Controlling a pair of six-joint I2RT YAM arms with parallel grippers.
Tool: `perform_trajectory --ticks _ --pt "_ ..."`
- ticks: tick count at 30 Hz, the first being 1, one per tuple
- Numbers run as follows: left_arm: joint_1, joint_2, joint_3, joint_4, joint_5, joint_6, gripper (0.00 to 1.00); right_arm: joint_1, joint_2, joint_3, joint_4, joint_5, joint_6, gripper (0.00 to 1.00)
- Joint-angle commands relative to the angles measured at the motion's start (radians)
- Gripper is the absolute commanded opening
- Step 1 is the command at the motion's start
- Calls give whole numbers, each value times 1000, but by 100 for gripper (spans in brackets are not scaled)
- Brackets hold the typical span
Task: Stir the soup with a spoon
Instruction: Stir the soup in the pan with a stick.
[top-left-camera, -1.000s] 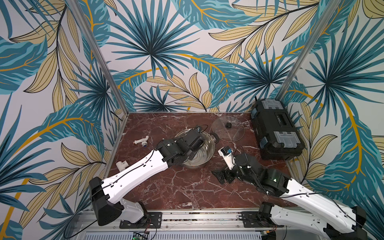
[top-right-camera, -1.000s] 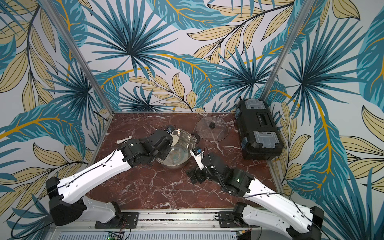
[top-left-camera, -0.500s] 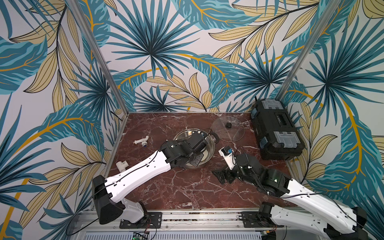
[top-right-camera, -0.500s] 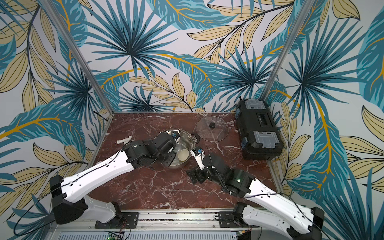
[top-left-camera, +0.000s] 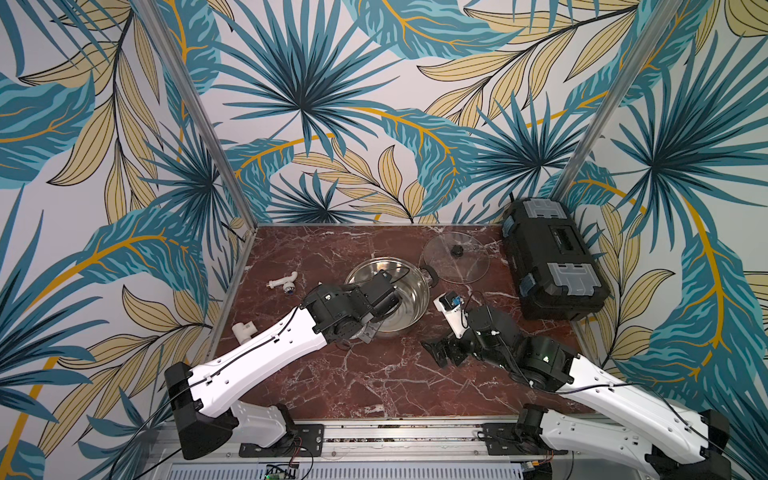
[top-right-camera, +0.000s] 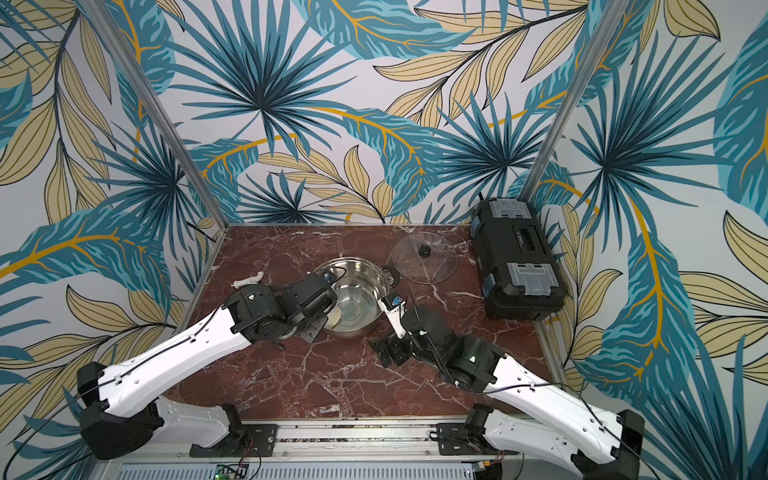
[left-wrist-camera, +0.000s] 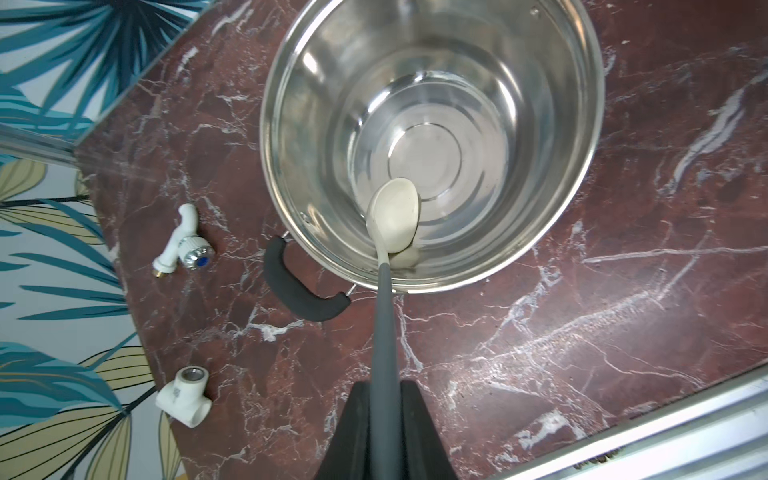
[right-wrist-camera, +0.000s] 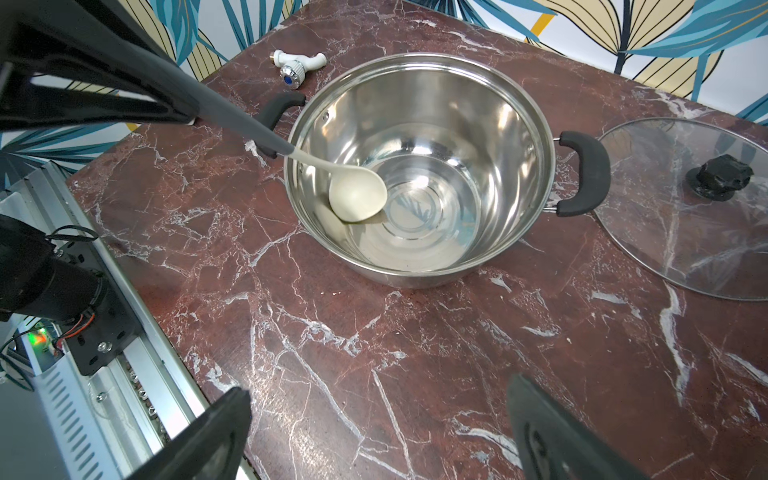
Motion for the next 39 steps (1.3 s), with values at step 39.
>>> perform_trajectory --ticks 39 --pt "-3 -117 -97 80 -96 -1 0 3 2 -2 16 -15 -2 99"
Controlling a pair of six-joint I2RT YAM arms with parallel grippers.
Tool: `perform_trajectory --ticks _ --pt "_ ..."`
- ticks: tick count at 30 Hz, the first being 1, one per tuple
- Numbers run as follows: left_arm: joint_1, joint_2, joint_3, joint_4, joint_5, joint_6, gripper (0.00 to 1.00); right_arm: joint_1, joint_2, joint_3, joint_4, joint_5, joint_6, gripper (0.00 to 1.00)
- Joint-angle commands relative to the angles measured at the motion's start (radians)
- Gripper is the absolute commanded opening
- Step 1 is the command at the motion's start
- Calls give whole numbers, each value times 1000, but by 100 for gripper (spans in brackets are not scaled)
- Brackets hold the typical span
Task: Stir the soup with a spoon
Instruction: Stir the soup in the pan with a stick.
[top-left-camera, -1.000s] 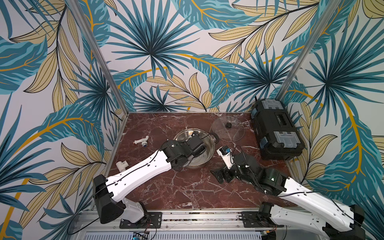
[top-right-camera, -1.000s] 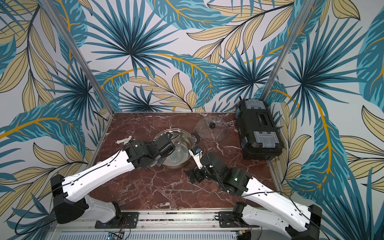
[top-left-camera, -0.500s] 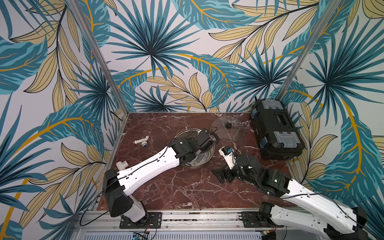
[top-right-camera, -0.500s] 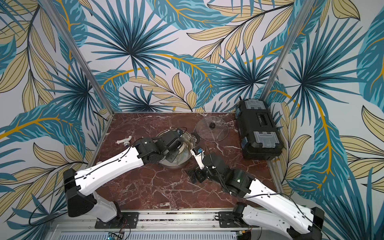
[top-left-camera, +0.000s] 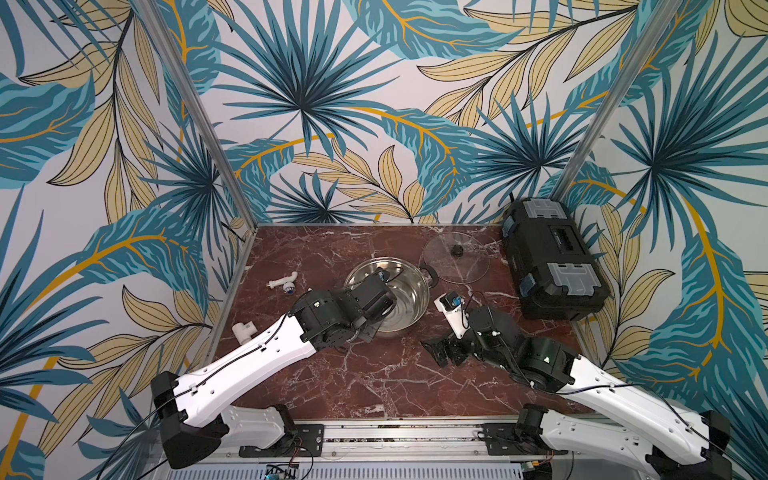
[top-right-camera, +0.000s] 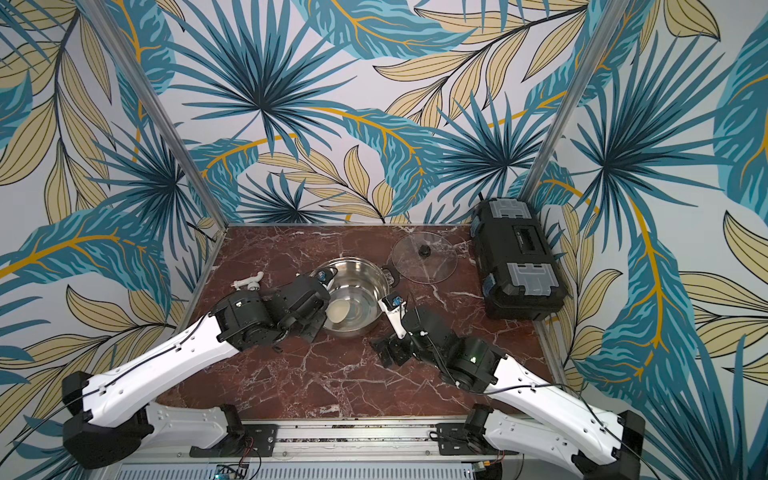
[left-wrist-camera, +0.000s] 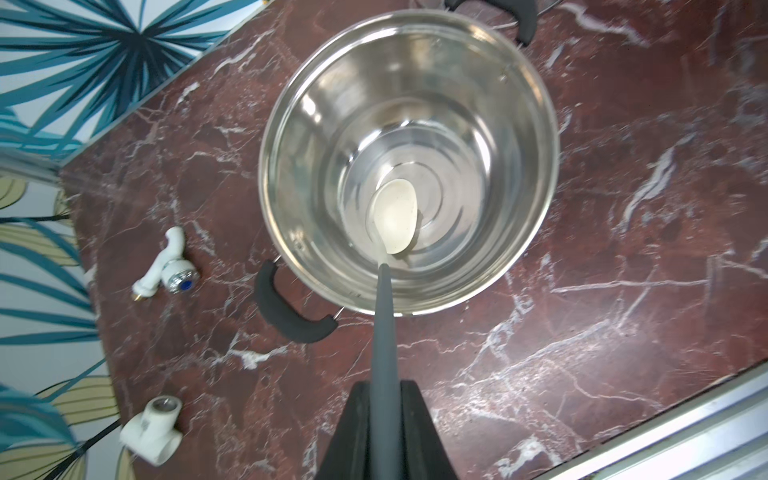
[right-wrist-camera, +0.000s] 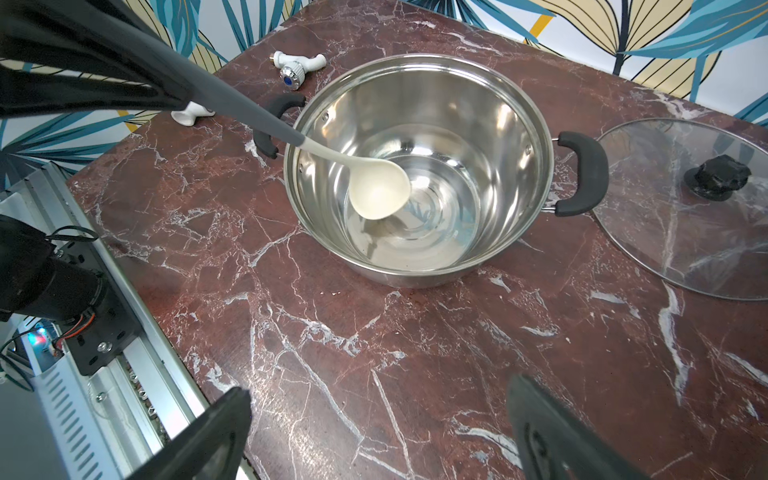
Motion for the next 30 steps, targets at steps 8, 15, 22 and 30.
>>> perform_trajectory --ticks 8,15,22,30 --pt "65 17 8 130 -171 84 0 3 2 -5 17 -18 8 99" --pt "67 116 67 270 -74 119 0 4 -36 -14 -13 9 5 100" --pt "55 173 110 304 78 102 0 3 -66 -12 -43 28 3 100" --pt "25 140 77 213 204 74 0 3 -75 -7 -53 32 5 100"
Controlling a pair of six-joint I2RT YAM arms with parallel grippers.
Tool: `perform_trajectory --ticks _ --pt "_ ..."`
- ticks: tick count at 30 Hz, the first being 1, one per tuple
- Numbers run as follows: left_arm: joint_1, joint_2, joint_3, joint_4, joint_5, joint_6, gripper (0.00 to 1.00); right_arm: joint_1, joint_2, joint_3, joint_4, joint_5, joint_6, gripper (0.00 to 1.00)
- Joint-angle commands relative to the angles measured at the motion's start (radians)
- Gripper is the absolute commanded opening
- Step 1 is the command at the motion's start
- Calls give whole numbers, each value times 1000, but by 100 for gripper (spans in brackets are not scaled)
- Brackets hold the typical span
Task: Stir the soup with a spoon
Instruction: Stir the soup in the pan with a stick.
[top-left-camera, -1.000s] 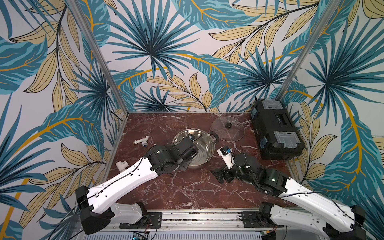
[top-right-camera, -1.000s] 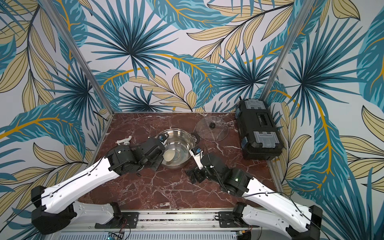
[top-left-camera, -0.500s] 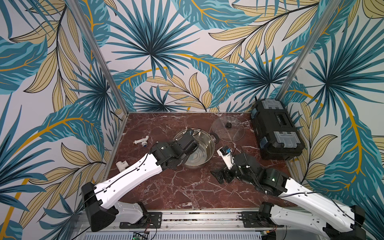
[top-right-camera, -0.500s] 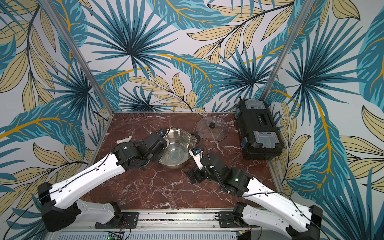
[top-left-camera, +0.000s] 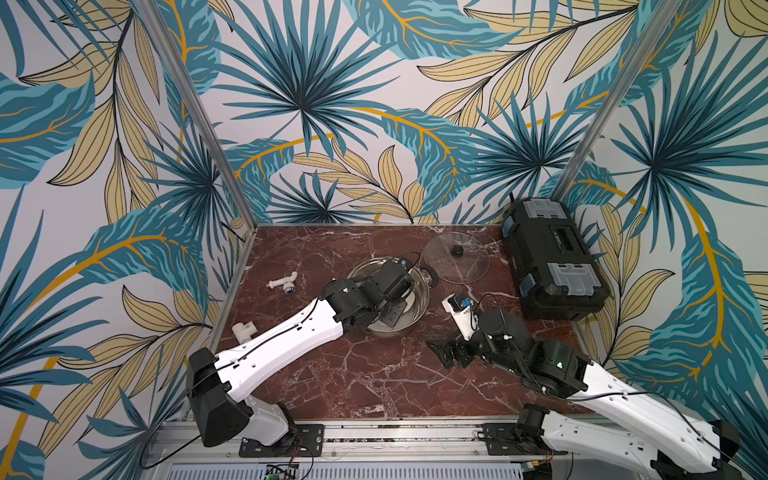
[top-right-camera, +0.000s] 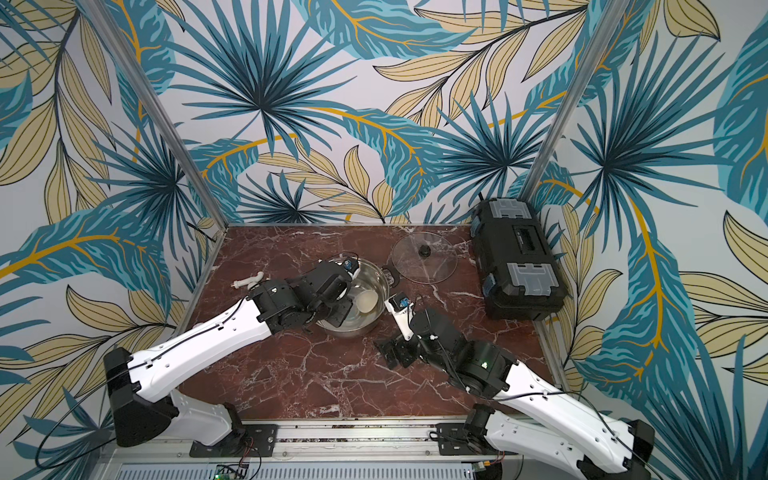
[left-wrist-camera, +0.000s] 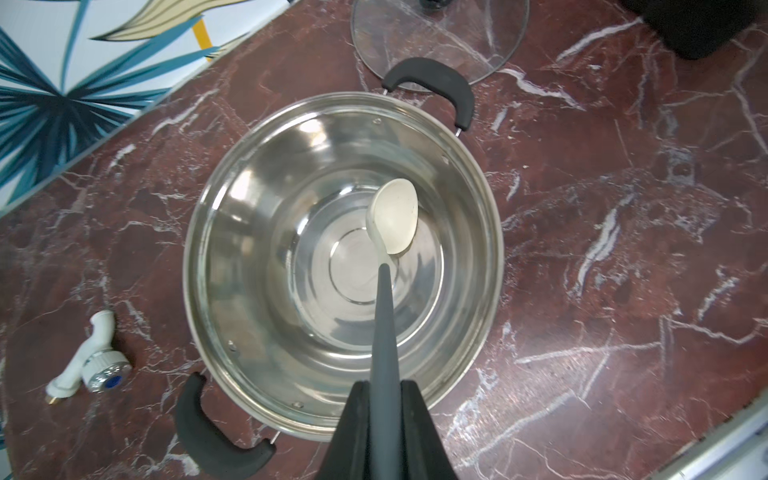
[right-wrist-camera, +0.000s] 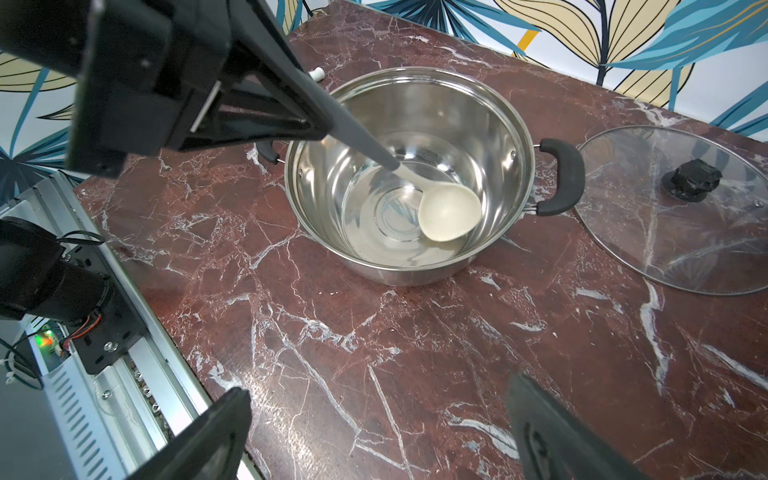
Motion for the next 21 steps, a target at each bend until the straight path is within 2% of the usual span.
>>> perform_trajectory --ticks 1,6,12,17,21 --pt "-12 -56 9 -60 45 -25 0 3 -8 -7 -13 13 4 99" --pt "-12 -114 -37 -194 -15 -54 0 3 17 -1 4 0 1 100" --pt "-9 -111 -18 -334 -175 -57 0 3 51 1 33 -17 0 99" --pt "3 -79 24 -305 -295 -39 0 3 66 1 48 -25 3 100" --pt "5 -45 60 -217 -326 -14 0 4 61 -3 44 -20 6 99"
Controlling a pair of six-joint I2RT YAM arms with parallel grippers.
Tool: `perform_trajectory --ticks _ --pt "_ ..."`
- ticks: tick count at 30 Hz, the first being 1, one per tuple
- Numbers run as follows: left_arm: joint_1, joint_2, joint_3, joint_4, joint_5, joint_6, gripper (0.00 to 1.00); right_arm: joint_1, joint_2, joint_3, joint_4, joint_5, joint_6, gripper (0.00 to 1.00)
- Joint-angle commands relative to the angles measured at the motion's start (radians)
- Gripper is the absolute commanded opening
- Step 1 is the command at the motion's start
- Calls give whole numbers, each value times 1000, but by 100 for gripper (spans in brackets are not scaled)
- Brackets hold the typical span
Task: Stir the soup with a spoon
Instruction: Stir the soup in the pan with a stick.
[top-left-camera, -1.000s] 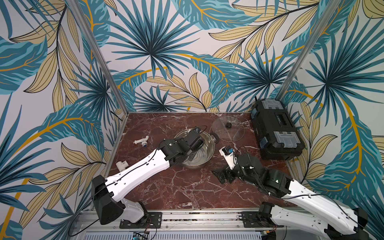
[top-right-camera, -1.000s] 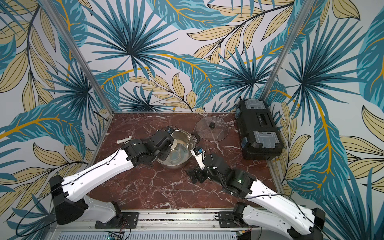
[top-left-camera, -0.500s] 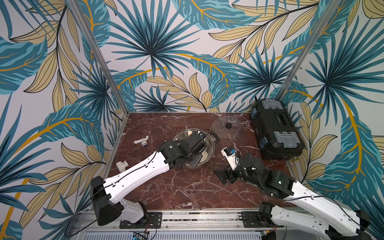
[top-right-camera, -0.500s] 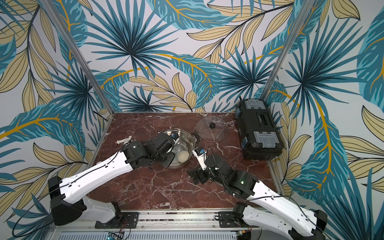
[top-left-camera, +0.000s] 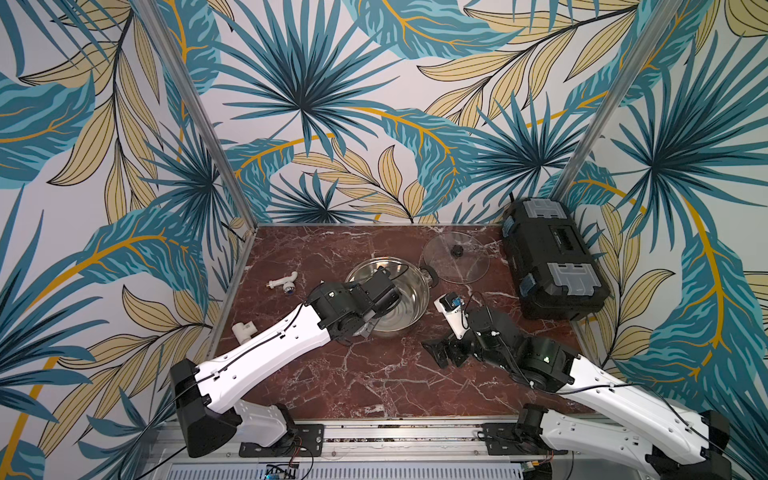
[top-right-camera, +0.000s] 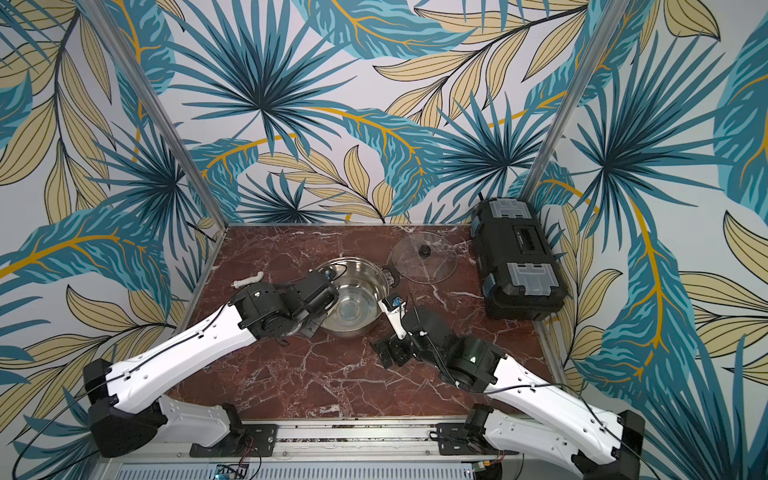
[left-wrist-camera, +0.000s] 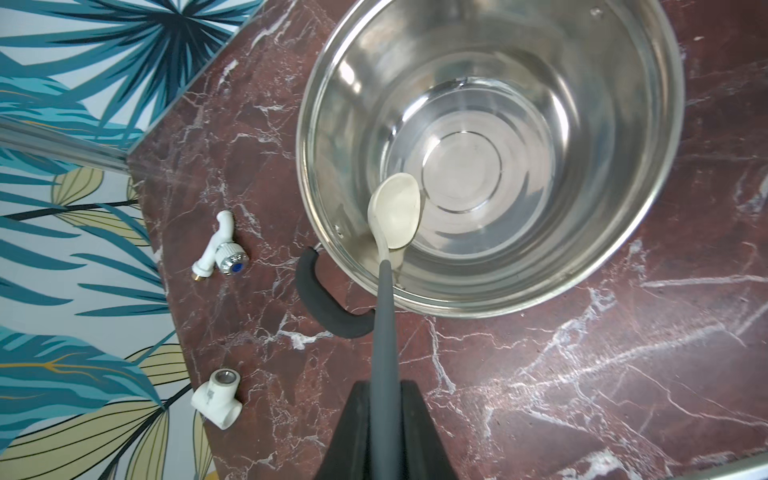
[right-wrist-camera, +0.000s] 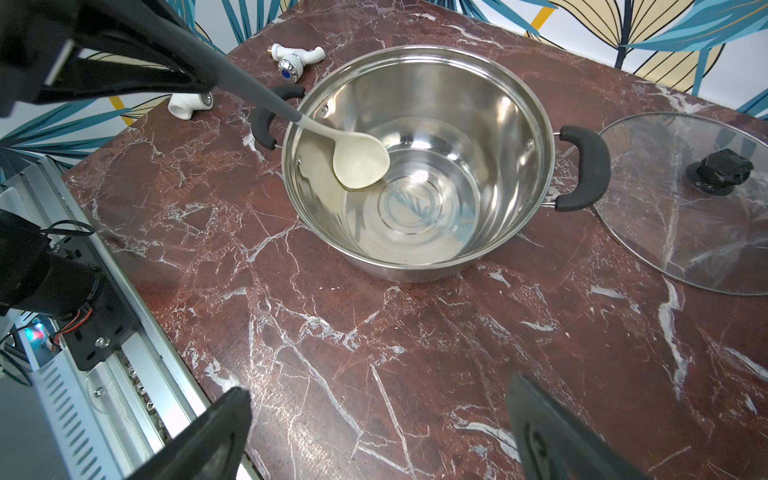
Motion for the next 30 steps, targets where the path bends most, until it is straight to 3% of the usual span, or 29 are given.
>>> perform_trajectory --ticks 1,5,11,20,25,30 --pt "3 26 67 89 -94 28 0 3 -7 -5 17 -4 8 99" --pt "2 60 80 194 -78 47 0 4 -27 -16 10 4 12 100" --pt "-12 75 66 309 46 46 0 3 -51 -19 -15 22 12 100" --pt "-19 -28 -31 330 225 -19 0 3 -47 -16 -7 10 16 99" --pt "-19 -99 -60 229 221 -52 0 3 -25 -3 4 -3 17 99" --pt "-18 -111 -61 91 111 -63 0 3 -11 -2 22 -11 16 100"
